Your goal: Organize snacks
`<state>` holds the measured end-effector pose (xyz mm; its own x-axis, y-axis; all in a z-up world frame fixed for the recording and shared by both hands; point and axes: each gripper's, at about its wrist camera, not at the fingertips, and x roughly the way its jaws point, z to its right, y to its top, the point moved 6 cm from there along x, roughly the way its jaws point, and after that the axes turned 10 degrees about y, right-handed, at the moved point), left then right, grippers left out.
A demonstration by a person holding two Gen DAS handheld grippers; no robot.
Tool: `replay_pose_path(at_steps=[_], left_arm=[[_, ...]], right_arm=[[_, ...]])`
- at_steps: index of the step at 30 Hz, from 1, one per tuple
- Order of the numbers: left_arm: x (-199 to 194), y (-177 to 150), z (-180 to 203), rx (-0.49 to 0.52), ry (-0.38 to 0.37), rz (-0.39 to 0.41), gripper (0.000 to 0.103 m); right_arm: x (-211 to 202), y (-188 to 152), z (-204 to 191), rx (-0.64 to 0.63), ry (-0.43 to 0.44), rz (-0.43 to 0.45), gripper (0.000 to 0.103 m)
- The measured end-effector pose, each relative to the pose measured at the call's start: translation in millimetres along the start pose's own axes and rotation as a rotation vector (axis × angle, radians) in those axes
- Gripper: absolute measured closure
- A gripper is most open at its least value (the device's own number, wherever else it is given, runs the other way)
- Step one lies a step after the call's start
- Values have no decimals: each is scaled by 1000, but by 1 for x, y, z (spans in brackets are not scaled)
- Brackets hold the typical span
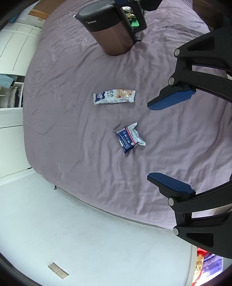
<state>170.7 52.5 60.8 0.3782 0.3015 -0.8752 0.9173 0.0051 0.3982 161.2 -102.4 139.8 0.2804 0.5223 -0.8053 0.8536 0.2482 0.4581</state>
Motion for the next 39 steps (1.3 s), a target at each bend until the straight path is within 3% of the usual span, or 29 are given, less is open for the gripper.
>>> replay_pose_path(at_steps=[7,14,22,32,39], left_arm=[[10,-7,6,30,28,-32,36],[21,-7,16,60,43,-47,36],[41,-17,32,86,38,-91,36],[72,-36,59,94,19,-154,36],[87,-48,76,115,17,-190,36]], right_arm=[[13,-9,11,109,121,11,1],[21,-15,23,169,177,16,1],[35,-37,46,219,136,-25,1],[64,-97,89,381,120,-148,1],[78,-115,102,397,89,-171,1]])
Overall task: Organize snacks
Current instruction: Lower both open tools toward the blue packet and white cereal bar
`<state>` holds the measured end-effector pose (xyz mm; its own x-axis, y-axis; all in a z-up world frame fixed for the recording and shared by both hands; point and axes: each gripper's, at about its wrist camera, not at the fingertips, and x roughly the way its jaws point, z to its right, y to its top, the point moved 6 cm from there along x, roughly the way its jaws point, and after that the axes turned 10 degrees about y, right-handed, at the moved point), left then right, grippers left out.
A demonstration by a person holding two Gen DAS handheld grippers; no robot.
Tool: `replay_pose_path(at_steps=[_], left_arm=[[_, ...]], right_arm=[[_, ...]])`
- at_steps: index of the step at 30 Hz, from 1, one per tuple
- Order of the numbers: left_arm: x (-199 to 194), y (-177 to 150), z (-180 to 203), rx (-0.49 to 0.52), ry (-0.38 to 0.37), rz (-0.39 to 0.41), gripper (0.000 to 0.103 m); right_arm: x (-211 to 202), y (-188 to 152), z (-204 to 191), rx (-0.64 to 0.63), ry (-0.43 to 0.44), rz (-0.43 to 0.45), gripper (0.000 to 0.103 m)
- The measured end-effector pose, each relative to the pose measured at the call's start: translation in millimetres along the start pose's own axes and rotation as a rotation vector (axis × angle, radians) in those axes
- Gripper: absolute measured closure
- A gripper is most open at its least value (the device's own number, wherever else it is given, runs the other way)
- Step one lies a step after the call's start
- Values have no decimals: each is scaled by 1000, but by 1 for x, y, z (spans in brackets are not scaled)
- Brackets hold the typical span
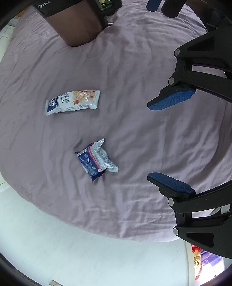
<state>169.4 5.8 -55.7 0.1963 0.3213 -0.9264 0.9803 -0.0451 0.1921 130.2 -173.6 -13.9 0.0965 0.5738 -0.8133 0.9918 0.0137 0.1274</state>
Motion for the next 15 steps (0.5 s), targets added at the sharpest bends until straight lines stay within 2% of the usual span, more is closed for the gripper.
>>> replay_pose_path(at_steps=[15], left_arm=[[20,-5,4,2,3,-41,36]], right_arm=[[14,2,3,-30,-41,-17,1]])
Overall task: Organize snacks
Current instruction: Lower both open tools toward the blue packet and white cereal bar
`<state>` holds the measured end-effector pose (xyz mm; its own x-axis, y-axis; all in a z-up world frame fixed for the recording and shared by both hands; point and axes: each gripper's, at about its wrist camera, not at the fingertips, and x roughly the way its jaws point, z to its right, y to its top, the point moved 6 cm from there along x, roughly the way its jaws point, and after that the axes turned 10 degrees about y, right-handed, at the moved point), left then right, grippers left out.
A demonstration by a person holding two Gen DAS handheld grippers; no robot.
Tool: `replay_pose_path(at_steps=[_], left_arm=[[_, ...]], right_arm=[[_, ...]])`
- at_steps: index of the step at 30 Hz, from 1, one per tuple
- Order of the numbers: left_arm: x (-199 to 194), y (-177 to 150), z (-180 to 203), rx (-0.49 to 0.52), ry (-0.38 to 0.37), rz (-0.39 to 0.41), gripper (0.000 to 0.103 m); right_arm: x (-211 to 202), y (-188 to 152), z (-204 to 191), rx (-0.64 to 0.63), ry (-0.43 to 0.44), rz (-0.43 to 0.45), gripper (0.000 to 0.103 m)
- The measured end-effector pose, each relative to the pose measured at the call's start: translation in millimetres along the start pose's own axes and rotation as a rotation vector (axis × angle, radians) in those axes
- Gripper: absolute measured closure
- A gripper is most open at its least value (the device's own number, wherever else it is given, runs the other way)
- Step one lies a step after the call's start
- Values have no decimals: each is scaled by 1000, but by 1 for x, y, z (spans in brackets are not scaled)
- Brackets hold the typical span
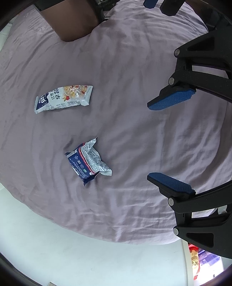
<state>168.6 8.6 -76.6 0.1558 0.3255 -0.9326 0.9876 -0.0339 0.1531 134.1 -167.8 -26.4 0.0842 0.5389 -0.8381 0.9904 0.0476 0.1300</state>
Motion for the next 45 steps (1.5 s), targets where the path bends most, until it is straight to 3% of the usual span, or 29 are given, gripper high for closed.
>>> replay_pose_path(at_steps=[45], left_arm=[[9,-3,-10,-43,-30,-15,36]], right_arm=[[6,3,-13,-45,-31,-6,1]])
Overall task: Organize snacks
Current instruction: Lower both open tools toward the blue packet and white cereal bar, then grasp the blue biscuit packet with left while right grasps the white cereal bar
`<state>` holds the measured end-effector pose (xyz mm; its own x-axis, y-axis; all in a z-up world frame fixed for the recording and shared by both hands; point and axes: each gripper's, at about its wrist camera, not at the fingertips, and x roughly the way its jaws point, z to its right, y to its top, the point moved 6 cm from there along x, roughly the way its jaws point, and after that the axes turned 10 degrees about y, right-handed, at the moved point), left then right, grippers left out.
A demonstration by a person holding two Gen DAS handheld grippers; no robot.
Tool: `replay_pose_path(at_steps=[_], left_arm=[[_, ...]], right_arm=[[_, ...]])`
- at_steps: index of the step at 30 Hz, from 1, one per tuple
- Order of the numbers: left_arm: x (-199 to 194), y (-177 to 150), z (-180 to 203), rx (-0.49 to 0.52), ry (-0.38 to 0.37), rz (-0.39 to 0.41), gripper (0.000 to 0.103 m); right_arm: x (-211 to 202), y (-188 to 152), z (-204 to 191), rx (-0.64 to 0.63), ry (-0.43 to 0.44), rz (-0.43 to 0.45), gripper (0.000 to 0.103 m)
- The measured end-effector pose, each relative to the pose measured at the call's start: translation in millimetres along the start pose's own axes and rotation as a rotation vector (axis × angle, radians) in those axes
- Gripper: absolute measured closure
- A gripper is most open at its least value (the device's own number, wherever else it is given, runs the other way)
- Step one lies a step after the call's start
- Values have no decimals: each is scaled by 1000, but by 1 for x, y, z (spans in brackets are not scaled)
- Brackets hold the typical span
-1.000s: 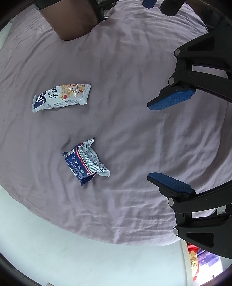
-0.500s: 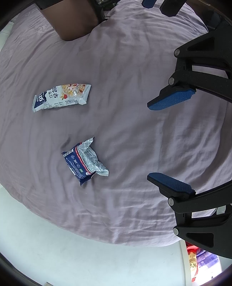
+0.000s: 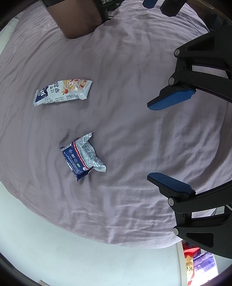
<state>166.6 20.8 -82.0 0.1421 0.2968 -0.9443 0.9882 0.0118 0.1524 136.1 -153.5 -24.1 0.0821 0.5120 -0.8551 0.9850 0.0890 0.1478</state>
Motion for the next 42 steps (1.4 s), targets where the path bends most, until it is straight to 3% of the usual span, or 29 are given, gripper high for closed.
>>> replay_pose_path(at_steps=[25,42], left_arm=[[17,5,-29,-124,-48,14,36],[54,83,-48,-279,-113,101,36]], right_arm=[[16,27,-19,-108,-107,7,1],[70,120,-23,-156,-191,94,0]])
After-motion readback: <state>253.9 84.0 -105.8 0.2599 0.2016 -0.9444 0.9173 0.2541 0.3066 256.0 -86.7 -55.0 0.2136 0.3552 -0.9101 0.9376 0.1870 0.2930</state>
